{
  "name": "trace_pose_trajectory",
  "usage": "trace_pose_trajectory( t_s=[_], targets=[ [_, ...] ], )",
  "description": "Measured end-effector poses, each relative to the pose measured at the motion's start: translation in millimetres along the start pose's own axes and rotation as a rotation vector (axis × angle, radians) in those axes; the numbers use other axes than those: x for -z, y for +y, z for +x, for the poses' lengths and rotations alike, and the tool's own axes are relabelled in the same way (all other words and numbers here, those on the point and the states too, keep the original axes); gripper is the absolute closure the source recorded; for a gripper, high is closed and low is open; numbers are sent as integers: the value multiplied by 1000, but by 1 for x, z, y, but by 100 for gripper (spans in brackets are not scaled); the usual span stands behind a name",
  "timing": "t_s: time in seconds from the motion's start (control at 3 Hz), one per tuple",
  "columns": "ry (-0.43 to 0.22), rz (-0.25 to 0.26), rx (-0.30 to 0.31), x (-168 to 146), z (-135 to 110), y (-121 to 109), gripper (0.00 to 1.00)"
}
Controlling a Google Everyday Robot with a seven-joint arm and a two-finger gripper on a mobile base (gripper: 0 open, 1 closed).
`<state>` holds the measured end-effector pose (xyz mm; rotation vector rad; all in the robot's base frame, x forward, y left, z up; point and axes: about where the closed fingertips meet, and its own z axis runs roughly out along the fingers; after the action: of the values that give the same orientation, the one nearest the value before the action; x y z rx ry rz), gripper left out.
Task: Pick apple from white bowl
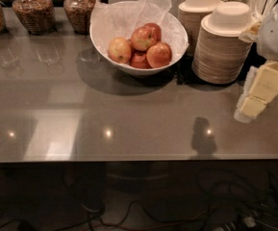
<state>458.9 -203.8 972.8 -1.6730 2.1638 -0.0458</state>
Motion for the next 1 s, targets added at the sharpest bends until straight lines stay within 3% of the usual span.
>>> trace_pose_trajectory(
  t_s=[0.33,0.67,1.0],
  targets=[
    [-126,64,-26,-24,-27,-30,0],
    [-201,155,-64,-36,-55,-64,0],
    [-227,224,-118,-47,-80,-98,0]
  ],
)
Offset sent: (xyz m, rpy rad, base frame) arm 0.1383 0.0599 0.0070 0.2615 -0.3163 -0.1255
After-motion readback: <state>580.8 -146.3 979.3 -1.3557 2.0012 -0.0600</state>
